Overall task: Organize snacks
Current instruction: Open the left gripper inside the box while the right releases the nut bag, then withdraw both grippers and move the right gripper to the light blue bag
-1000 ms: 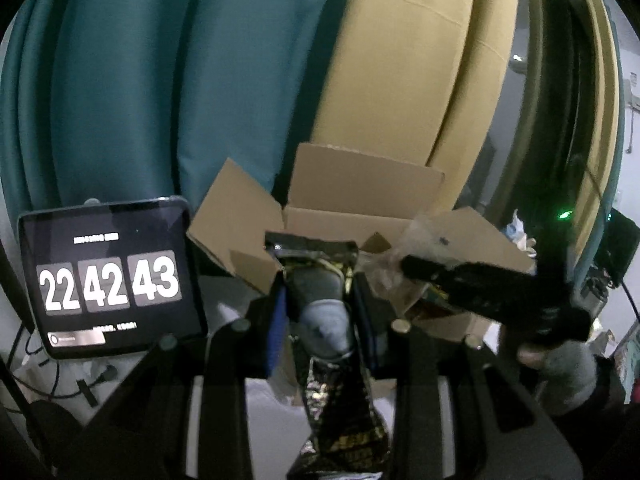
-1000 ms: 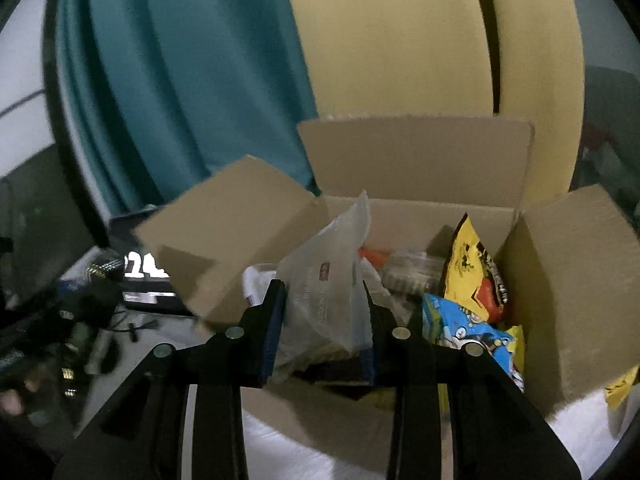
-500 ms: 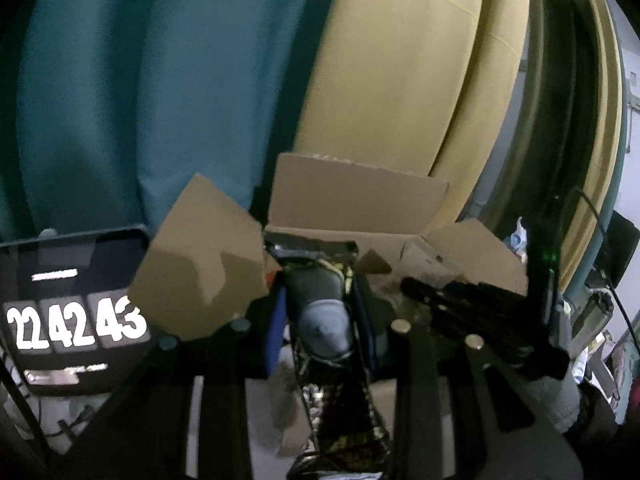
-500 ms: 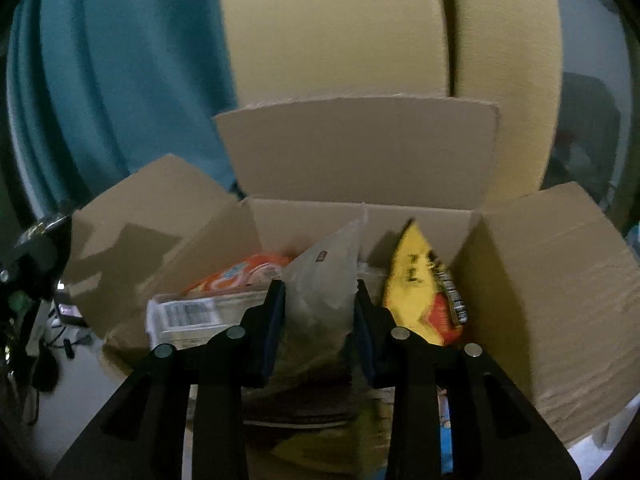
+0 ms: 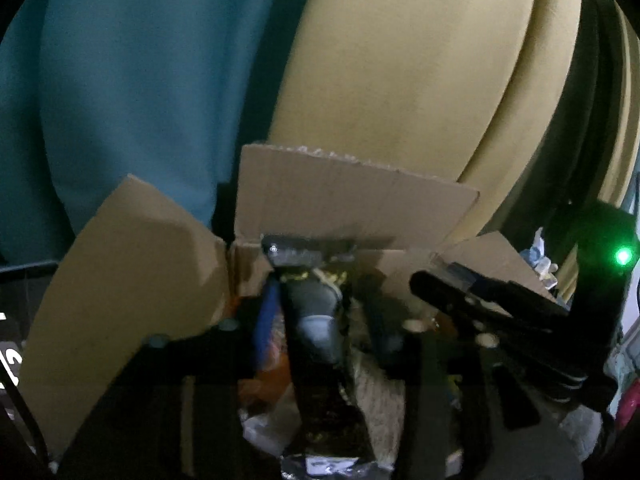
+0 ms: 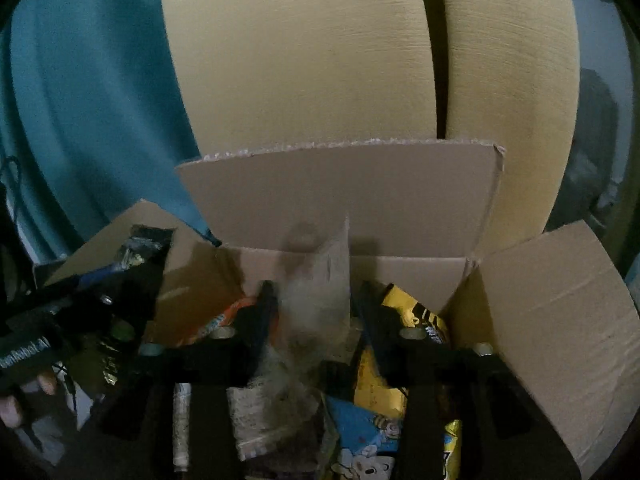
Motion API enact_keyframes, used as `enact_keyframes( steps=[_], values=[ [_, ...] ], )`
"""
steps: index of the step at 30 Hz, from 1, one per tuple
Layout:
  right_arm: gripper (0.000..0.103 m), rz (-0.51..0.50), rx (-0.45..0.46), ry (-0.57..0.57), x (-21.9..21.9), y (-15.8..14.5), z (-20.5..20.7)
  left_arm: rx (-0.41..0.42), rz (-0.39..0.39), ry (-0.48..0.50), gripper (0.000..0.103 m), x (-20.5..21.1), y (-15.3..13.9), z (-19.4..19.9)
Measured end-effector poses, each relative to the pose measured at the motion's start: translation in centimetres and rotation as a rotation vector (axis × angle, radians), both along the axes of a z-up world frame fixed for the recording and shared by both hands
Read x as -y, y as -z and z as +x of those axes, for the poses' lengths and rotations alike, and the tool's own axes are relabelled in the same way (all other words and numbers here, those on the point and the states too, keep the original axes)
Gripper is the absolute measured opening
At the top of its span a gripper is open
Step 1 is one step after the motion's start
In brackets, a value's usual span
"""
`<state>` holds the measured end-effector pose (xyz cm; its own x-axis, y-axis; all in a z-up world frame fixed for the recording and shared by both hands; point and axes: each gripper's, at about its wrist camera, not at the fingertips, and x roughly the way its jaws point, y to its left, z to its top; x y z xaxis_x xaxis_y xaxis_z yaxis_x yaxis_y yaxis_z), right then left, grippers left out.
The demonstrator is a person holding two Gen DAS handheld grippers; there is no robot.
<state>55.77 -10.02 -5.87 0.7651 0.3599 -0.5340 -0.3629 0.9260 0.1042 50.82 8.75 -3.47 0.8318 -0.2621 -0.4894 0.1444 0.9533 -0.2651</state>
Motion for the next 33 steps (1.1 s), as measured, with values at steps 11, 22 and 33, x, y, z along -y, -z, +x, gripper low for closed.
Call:
enact_keyframes(
  steps=[11,22,33],
  values=[
    [0.072,-0.021,0.036,0.021,1.1,-2.2,-4.1,0.055,-0.01,-0.012,0.073,-0.3,-1.8,-4.5],
    [0.073,-0.021,0.068,0.06,4.6,-4.3,-12.1,0.1,0.016,0.011,0.073,2.2,-3.2,-13.3],
    [0.073,-0.027,0.035,0.095,9.7,-2.4,-17.5,0.097,0.001,0.032,0.073,5.9,-1.5,-18.7]
  ],
)
